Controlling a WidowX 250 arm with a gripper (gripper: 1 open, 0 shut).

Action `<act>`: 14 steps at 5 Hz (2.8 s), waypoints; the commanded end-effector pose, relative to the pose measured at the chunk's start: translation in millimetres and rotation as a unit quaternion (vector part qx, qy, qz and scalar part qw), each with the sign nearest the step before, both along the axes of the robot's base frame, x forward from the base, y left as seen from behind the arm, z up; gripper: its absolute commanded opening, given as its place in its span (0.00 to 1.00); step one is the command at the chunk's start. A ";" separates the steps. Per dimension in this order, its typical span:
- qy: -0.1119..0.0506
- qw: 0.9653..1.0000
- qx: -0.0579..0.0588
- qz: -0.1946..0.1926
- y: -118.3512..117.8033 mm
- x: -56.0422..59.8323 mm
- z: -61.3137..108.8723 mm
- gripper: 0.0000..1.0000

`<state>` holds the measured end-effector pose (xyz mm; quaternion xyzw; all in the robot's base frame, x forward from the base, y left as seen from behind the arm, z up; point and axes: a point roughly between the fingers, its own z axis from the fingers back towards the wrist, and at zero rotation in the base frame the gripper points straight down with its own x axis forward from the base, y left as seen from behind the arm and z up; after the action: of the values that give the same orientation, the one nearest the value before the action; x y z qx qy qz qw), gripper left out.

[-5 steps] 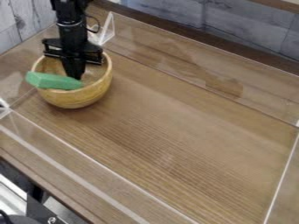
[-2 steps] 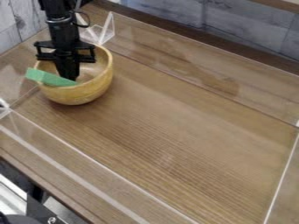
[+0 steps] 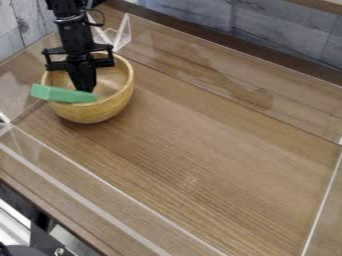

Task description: Move green object from inside the wooden bowl to the table next to it

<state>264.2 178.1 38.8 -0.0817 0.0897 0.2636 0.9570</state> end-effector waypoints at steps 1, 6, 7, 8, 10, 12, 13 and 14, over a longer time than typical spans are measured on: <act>-0.043 0.999 0.017 0.012 14.2 13.4 42.4 0.00; -0.054 0.998 0.002 0.040 -7.3 20.8 67.1 0.00; -0.056 0.998 0.001 0.027 -7.0 15.9 74.6 0.00; -0.054 0.998 0.003 0.012 -7.0 10.5 77.5 0.00; -0.060 0.998 -0.004 -0.034 -21.4 4.2 56.4 0.00; -0.079 0.996 -0.016 0.032 -25.3 7.9 86.5 0.00; -0.075 0.997 -0.007 0.023 -23.4 7.1 77.1 1.00; -0.071 0.997 0.001 -0.002 -23.9 9.4 62.9 1.00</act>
<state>270.0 151.7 89.0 -0.1080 0.0439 0.2633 0.9577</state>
